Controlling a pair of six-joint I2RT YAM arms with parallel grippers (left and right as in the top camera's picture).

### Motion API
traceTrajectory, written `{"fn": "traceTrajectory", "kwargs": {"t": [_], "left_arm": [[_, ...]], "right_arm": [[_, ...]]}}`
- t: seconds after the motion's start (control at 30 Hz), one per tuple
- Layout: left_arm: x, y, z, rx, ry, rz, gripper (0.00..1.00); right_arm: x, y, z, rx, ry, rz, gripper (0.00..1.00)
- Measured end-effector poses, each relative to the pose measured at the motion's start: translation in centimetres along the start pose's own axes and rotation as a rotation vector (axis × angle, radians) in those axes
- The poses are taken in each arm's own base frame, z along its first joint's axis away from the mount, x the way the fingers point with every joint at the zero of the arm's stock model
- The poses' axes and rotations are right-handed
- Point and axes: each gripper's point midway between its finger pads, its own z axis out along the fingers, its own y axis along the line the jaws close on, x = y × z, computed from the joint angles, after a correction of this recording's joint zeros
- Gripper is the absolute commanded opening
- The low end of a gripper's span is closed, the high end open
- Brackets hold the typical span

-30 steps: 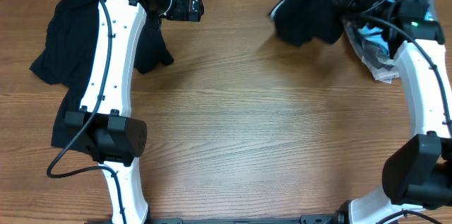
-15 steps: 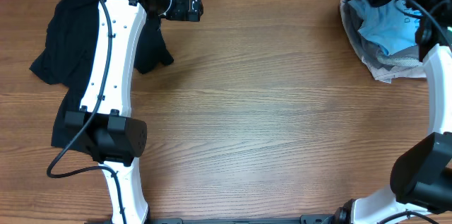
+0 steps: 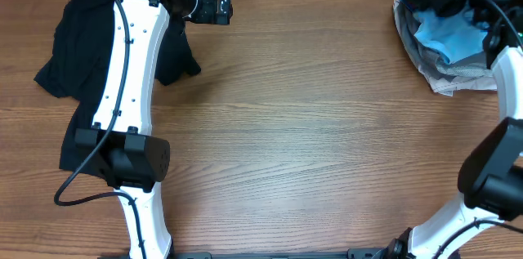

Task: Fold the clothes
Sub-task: 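Lift the bundle with the right gripper onto the top-right clothes stack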

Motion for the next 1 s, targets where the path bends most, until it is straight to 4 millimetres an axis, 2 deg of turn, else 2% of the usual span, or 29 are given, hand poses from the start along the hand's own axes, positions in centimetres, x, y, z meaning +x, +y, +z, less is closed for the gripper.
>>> {"fn": "traceTrajectory", "kwargs": {"t": [0.1,0.23,0.27,0.3,0.33,0.37,0.5,0.63,0.7,0.77,0.87,0.93,1.0], "left_arm": [[0.0,0.0,0.0,-0.003,0.000,0.000,1.00],[0.0,0.1,0.0,-0.003,0.000,0.000,1.00],[0.0,0.1,0.0,-0.003,-0.001,0.000,1.00],[0.0,0.1,0.0,-0.003,-0.001,0.000,1.00],[0.0,0.1,0.0,-0.003,-0.001,0.000,1.00],[0.0,0.1,0.0,-0.003,-0.001,0.000,1.00],[-0.1,0.1,0.0,-0.003,-0.003,0.000,1.00],[-0.1,0.1,0.0,-0.003,-0.003,0.000,1.00],[-0.1,0.1,0.0,-0.003,-0.003,0.001,1.00],[-0.1,0.1,0.0,-0.003,-0.004,0.001,1.00],[-0.2,0.0,0.0,-0.003,-0.009,0.002,1.00],[-0.4,0.0,0.0,-0.002,-0.018,0.004,1.00],[-0.6,0.0,0.0,-0.001,-0.026,0.005,1.00]], "right_arm": [[1.2,-4.3,0.1,0.161,0.036,0.062,0.04],[0.6,-7.4,-0.9,0.282,0.023,0.088,0.06],[0.3,-7.9,-1.1,0.297,0.021,0.089,0.25],[0.0,-8.6,-1.4,0.318,0.020,0.085,0.73],[-0.6,-9.3,-1.9,0.341,0.019,0.069,0.90],[-0.9,-9.7,-2.1,0.352,0.020,0.053,0.99],[-2.1,-12.3,-4.0,0.417,0.086,-0.130,1.00],[-2.4,-13.3,-5.5,0.451,0.134,-0.226,1.00],[-3.2,-12.4,-6.5,0.433,0.127,-0.298,1.00],[-4.0,-10.3,-7.6,0.387,0.111,-0.395,1.00],[-4.7,-5.7,-9.3,0.282,0.065,-0.584,1.00],[-4.5,-1.5,-10.3,0.192,0.025,-0.743,1.00],[-3.9,1.2,-10.2,0.129,-0.007,-0.854,1.00]]}}
